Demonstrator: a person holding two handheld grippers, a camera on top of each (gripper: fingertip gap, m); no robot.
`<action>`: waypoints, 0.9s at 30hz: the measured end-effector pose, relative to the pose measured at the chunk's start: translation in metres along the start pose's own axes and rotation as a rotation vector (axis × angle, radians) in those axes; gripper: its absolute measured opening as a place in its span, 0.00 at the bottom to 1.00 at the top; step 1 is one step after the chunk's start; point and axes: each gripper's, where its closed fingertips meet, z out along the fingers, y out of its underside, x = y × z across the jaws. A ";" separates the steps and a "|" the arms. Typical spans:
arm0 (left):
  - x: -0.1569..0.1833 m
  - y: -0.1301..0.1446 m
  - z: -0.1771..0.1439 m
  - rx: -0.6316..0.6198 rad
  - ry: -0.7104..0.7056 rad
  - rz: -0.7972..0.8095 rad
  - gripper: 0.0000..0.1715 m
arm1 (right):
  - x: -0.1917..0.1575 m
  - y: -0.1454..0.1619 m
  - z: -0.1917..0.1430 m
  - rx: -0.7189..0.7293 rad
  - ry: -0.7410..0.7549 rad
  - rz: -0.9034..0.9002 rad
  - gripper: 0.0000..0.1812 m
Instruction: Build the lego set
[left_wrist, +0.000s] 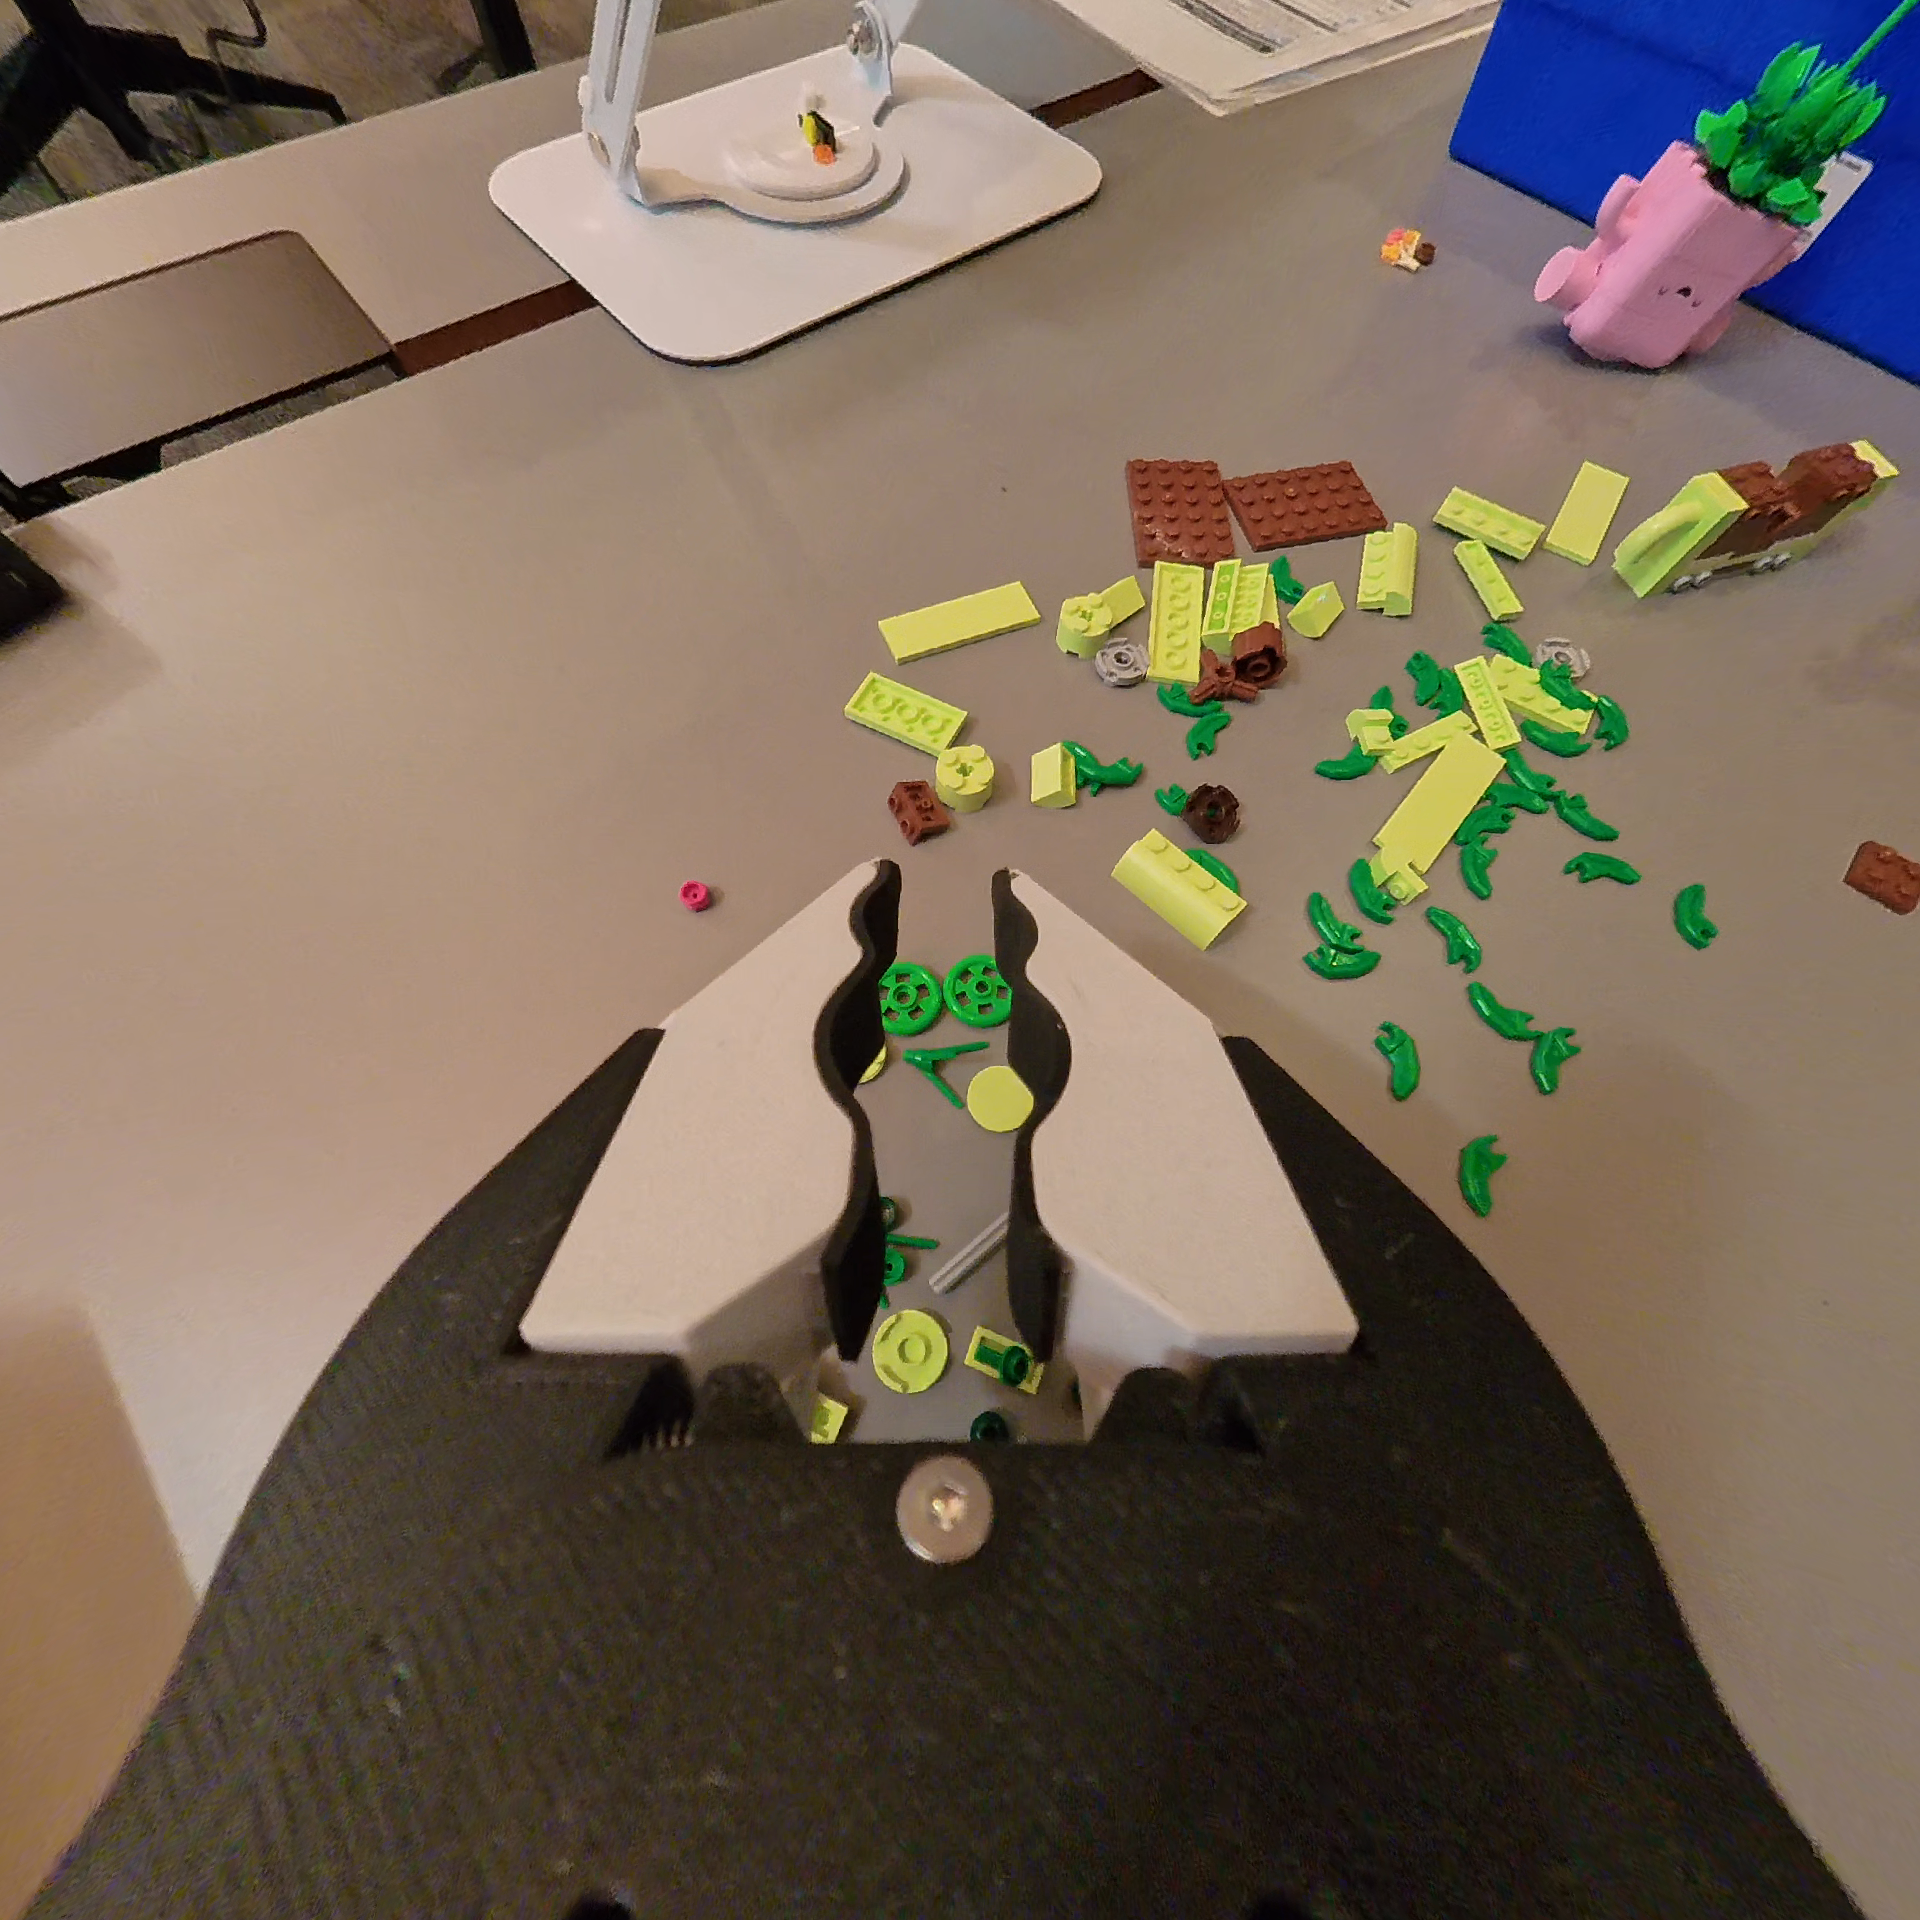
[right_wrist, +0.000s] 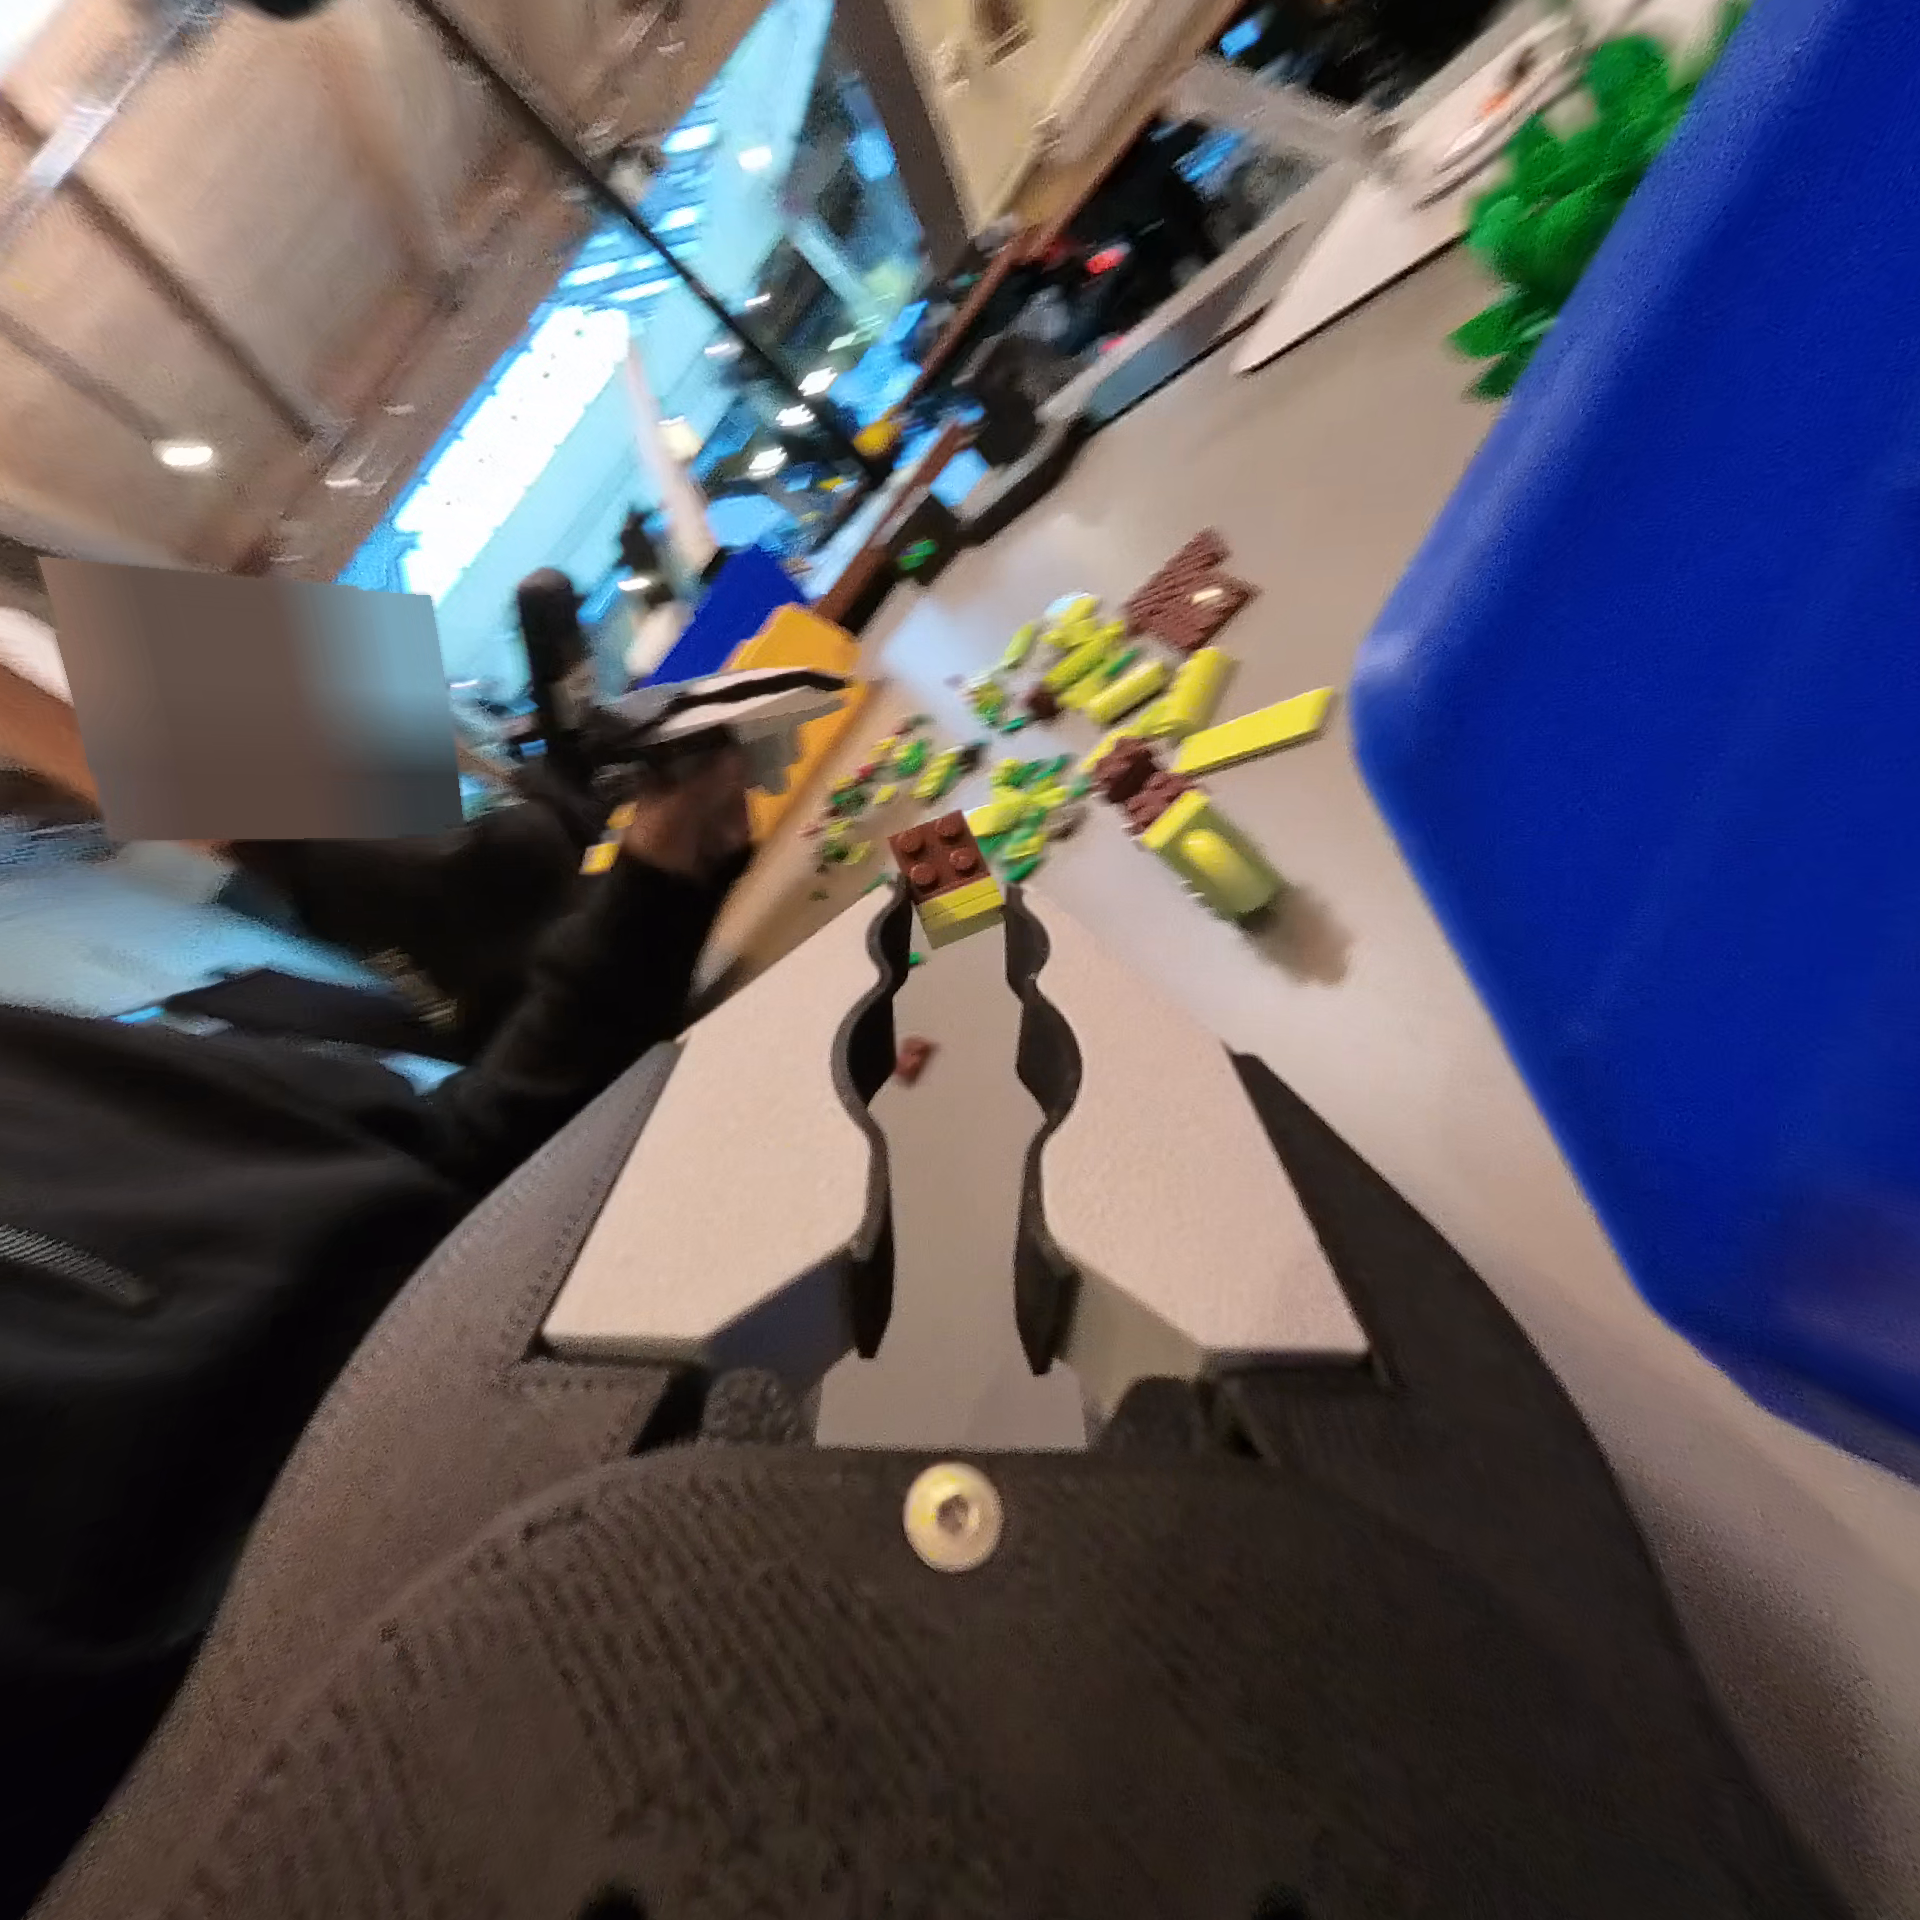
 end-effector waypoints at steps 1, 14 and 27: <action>0.000 -0.001 0.000 0.001 -0.002 0.003 0.09 | 0.003 0.000 0.000 0.002 0.034 -0.019 0.08; -0.011 -0.004 -0.010 0.016 -0.041 0.007 0.09 | 0.031 0.030 0.003 -0.283 0.483 -0.558 0.09; -0.017 0.006 -0.003 -0.007 -0.041 -0.019 0.09 | 0.042 0.049 0.008 -0.435 0.494 -0.575 0.09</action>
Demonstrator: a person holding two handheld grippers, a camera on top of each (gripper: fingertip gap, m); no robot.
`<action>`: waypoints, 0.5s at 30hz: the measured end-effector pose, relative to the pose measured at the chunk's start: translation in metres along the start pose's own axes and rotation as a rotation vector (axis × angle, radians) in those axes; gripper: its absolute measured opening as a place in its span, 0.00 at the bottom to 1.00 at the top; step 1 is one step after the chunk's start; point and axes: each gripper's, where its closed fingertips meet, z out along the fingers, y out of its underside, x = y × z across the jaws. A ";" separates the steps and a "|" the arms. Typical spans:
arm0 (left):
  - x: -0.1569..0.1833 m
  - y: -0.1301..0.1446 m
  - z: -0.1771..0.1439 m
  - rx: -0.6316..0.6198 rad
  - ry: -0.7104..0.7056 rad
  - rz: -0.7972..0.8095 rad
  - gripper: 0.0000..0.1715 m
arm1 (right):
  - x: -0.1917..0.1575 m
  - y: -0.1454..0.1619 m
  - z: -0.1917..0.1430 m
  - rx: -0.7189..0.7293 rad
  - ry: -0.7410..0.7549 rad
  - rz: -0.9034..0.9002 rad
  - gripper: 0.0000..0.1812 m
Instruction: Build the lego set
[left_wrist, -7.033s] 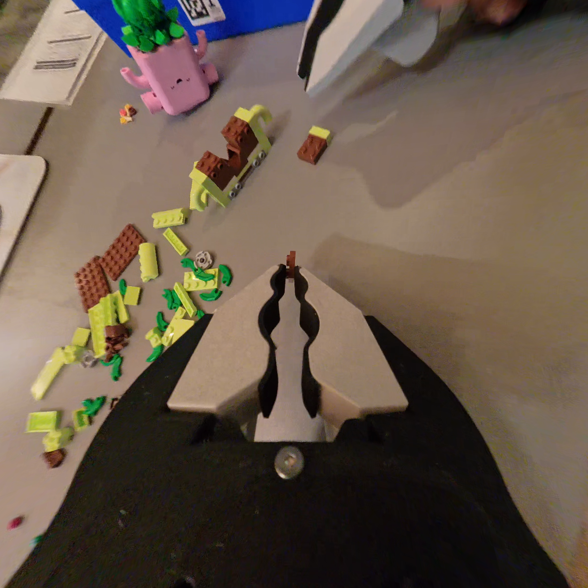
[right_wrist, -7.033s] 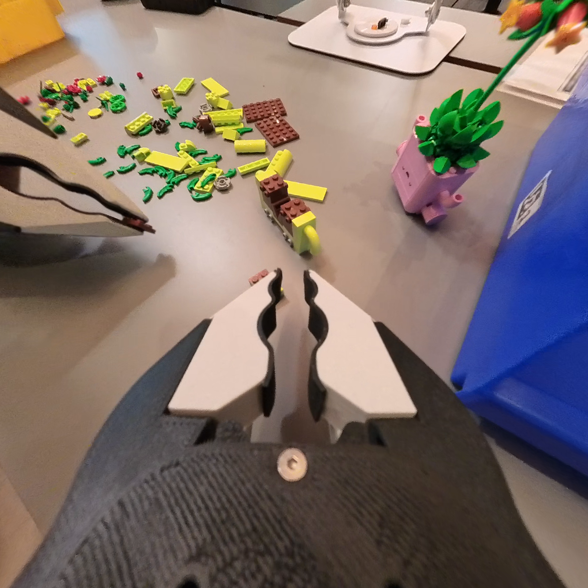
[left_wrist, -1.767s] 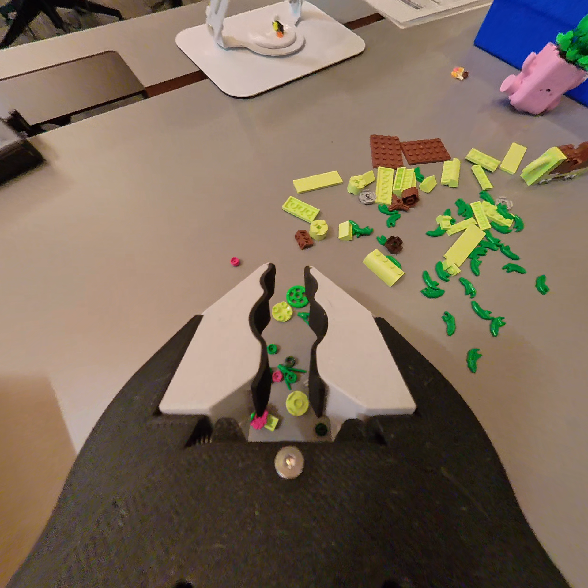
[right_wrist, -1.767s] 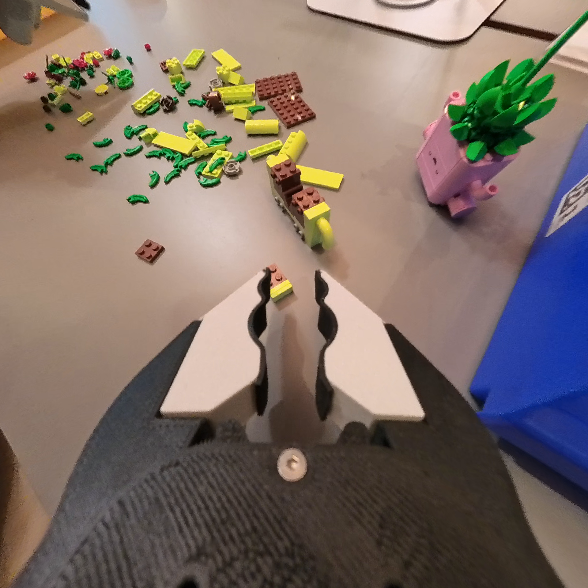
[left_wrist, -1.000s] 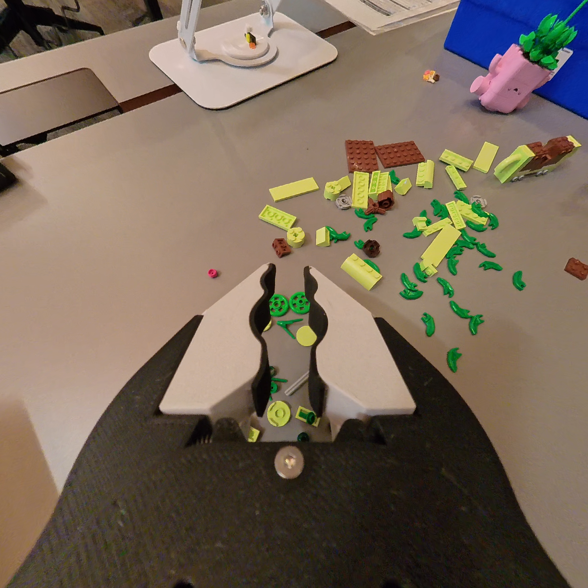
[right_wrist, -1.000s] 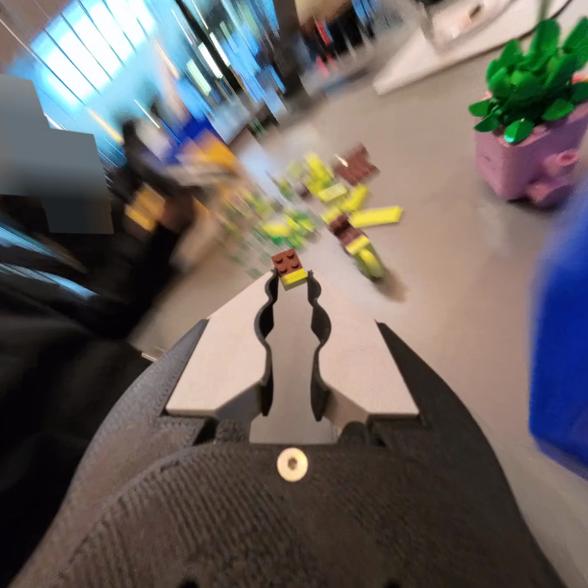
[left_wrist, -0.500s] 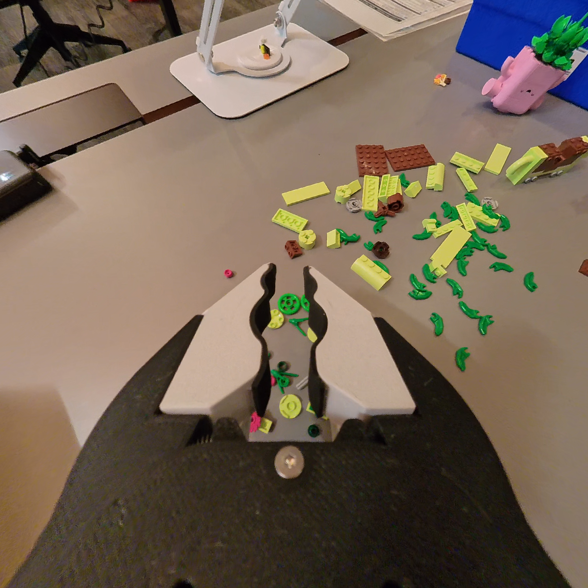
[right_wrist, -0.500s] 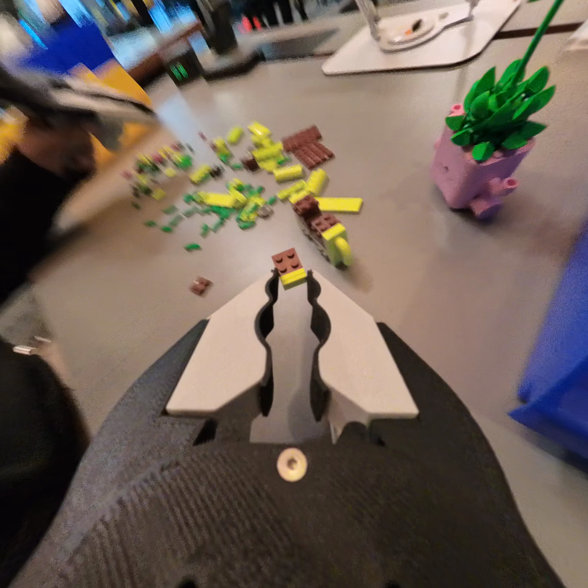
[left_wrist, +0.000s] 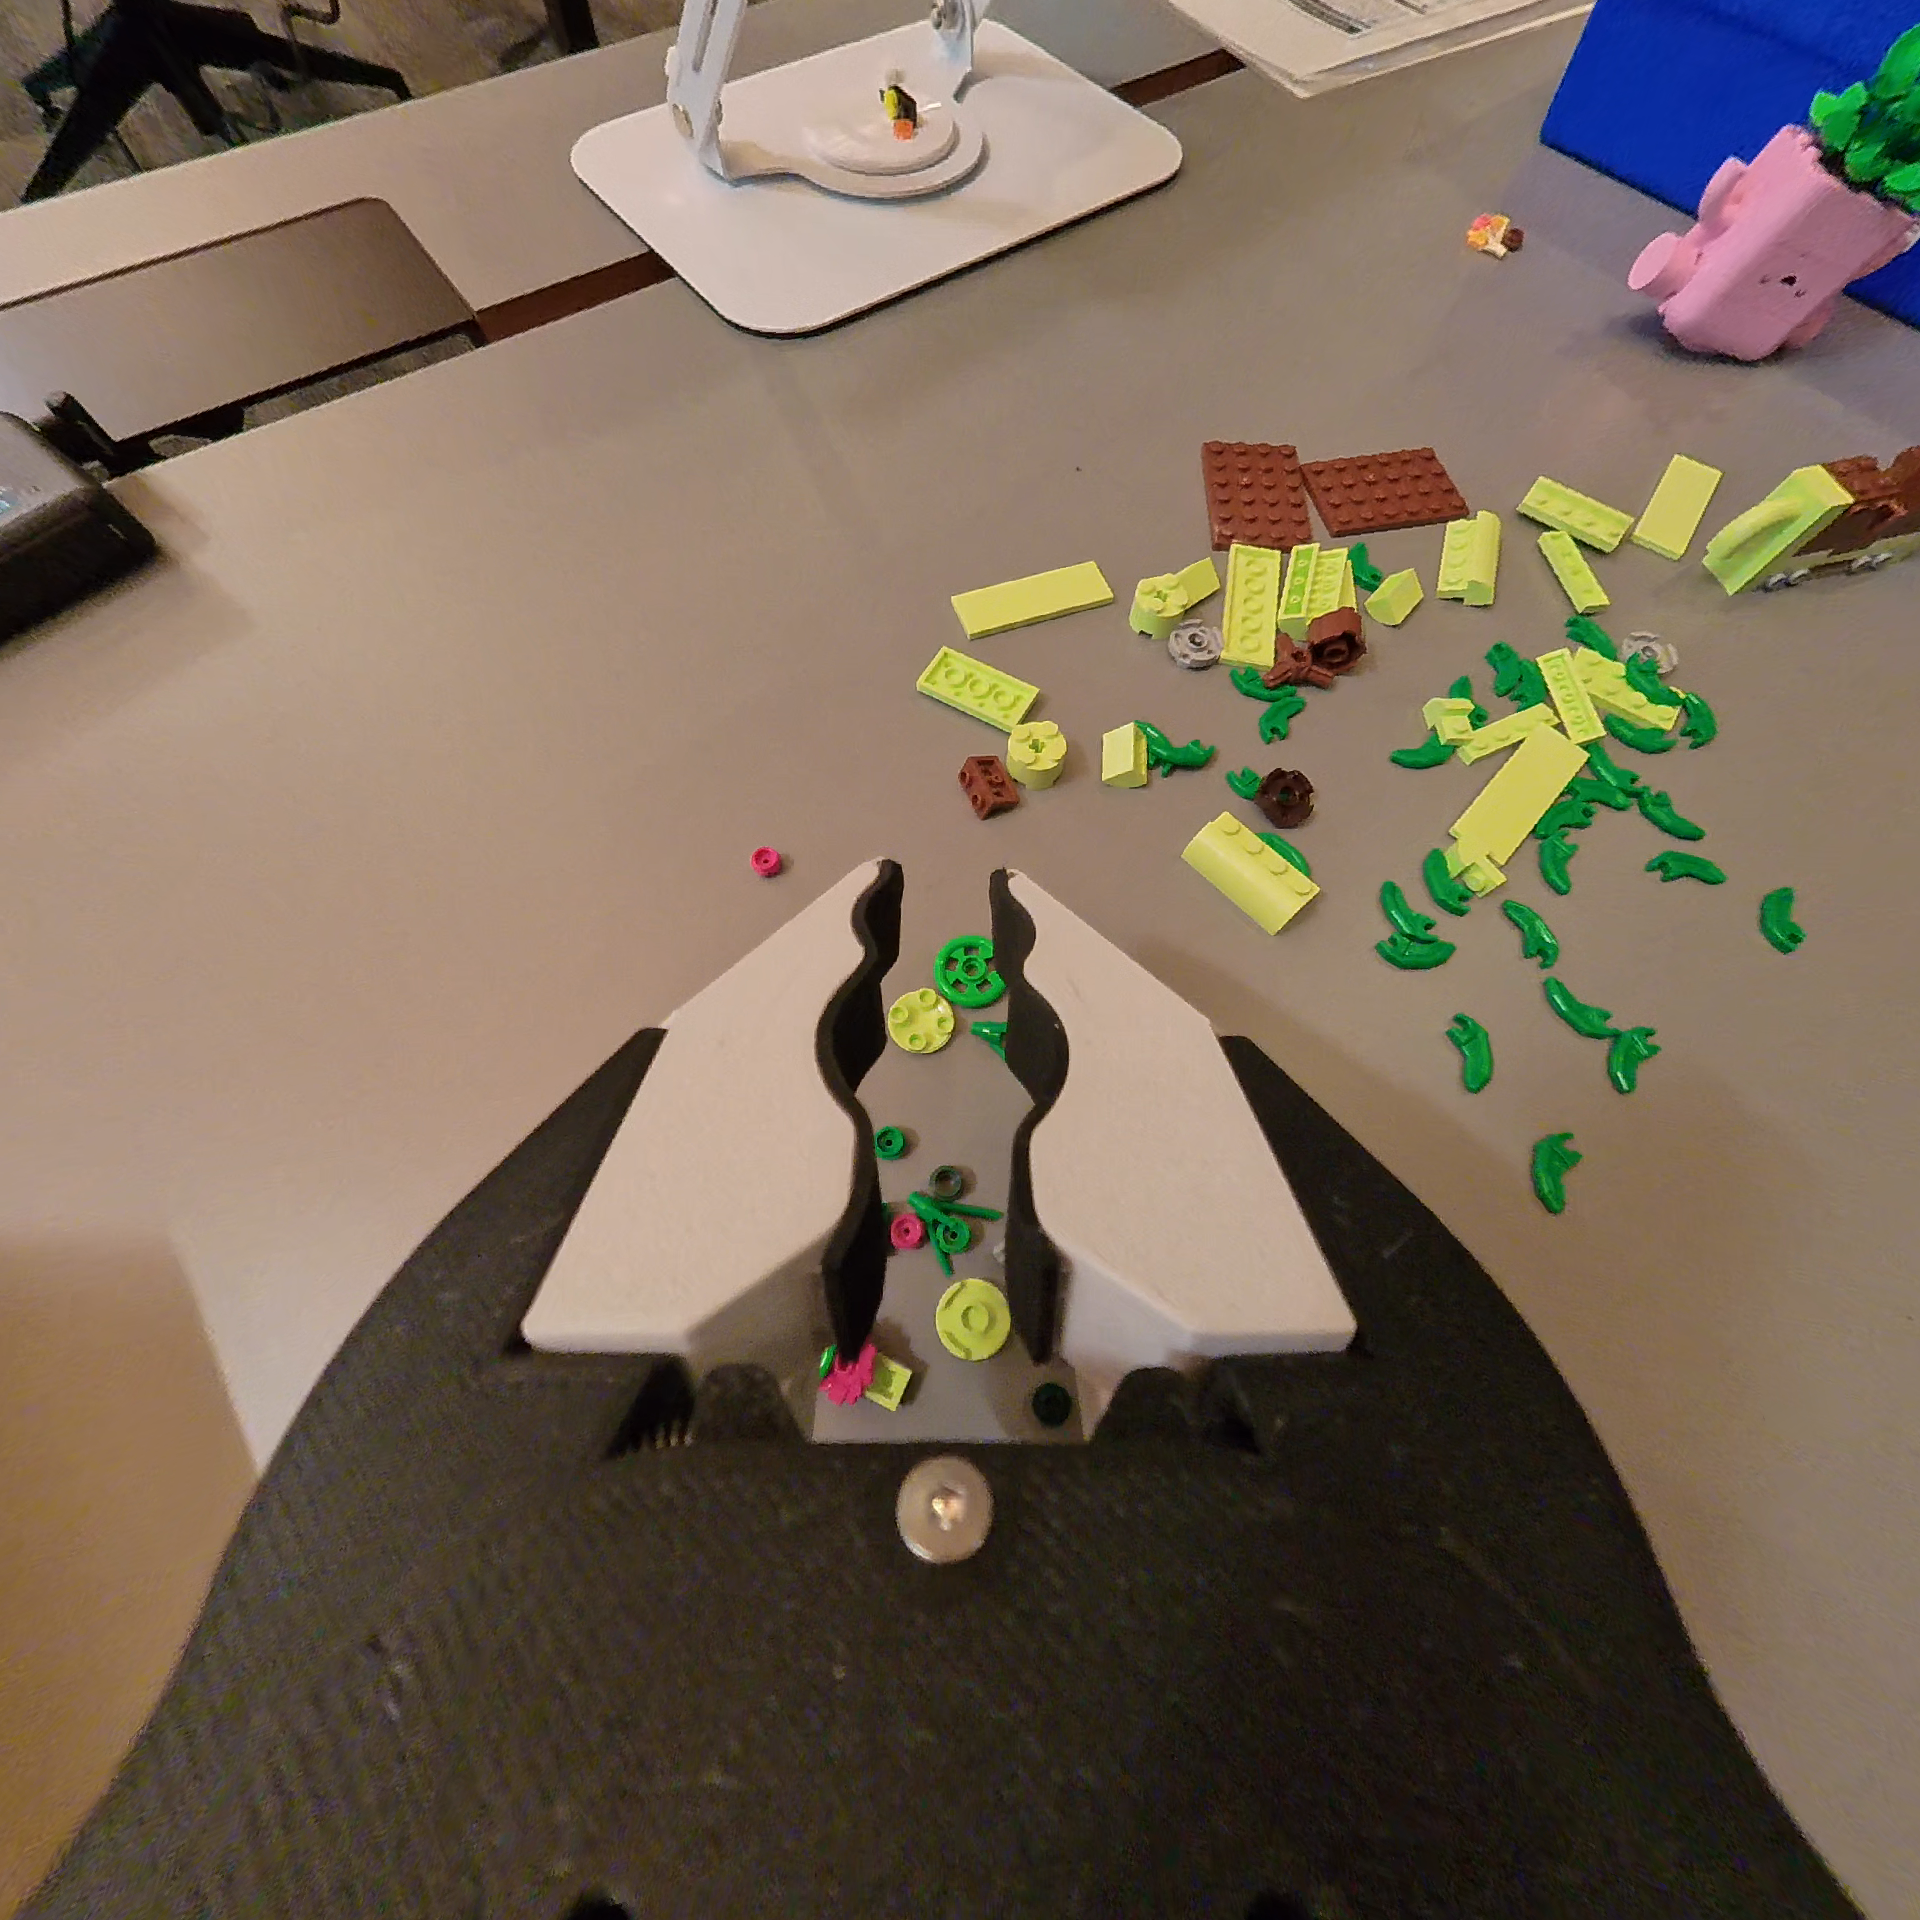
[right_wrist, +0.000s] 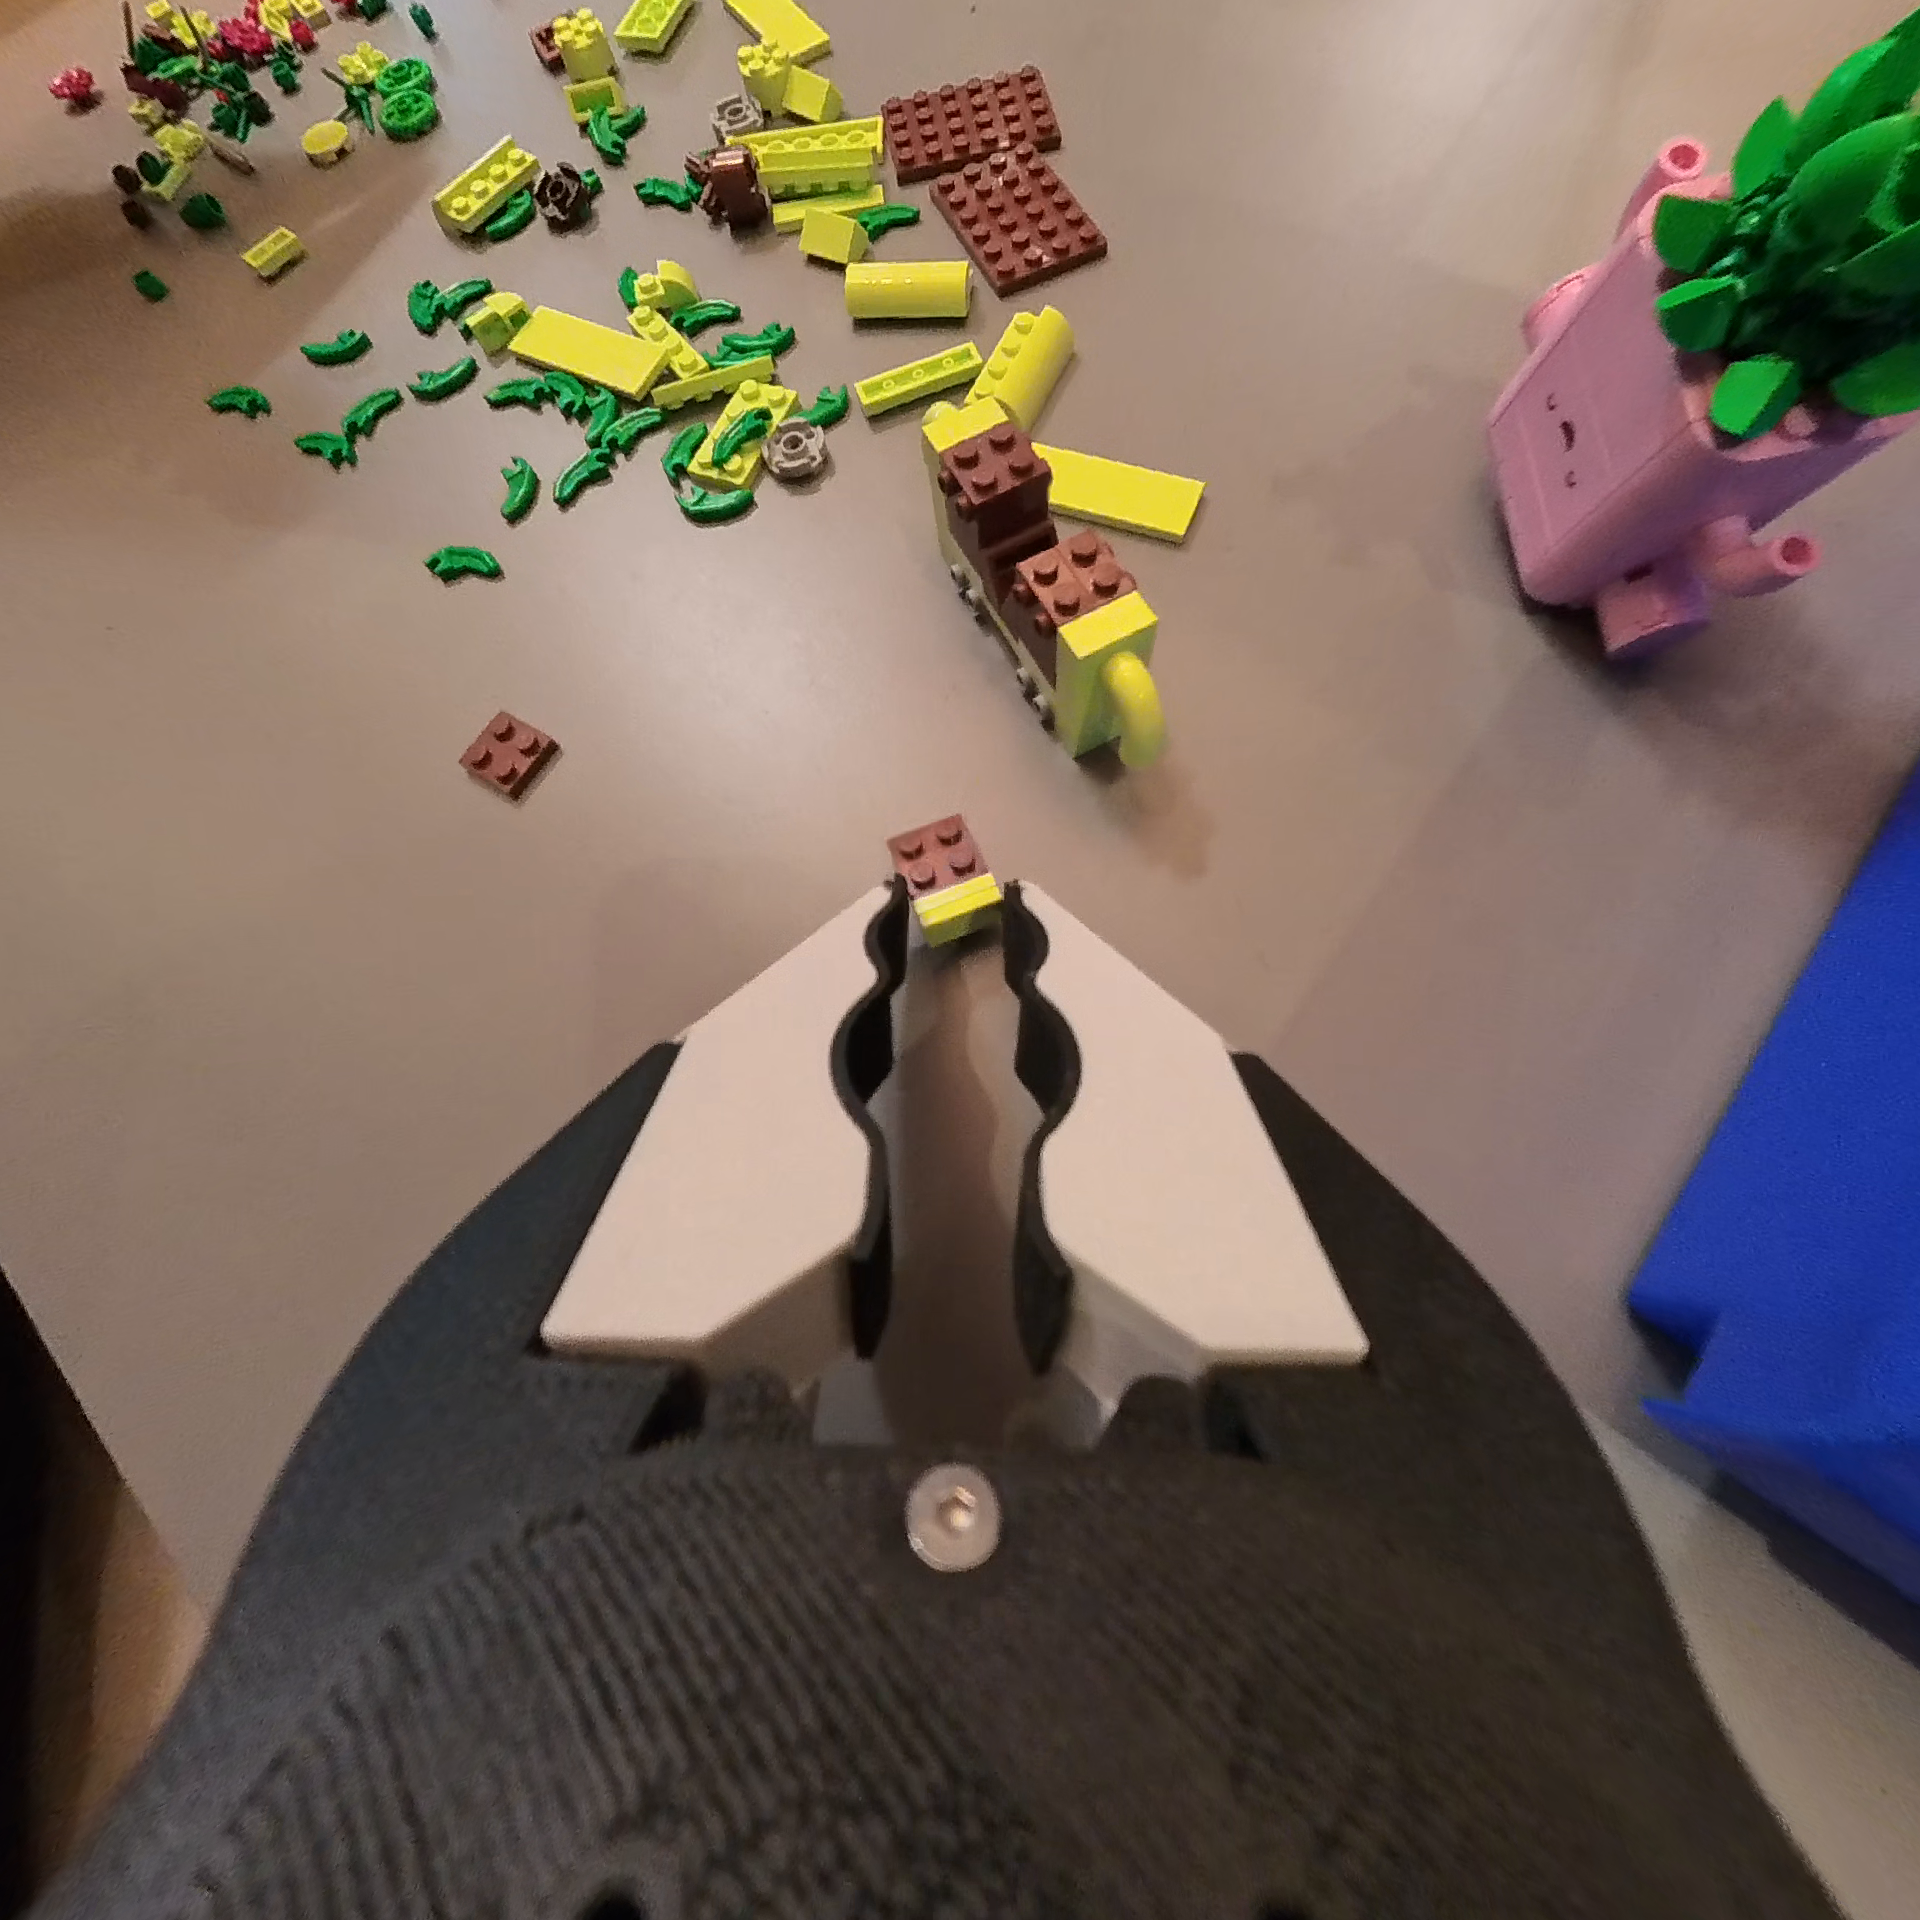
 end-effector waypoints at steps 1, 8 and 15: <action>0.000 0.000 0.001 -0.002 0.001 0.000 0.09 | 0.000 0.001 0.001 -0.007 0.000 -0.001 0.09; 0.003 0.004 0.005 -0.018 0.004 0.008 0.09 | 0.000 -0.001 -0.001 0.007 -0.006 0.011 0.10; -0.016 0.000 -0.005 0.006 -0.044 -0.026 0.08 | 0.001 -0.002 -0.001 0.017 -0.007 0.020 0.12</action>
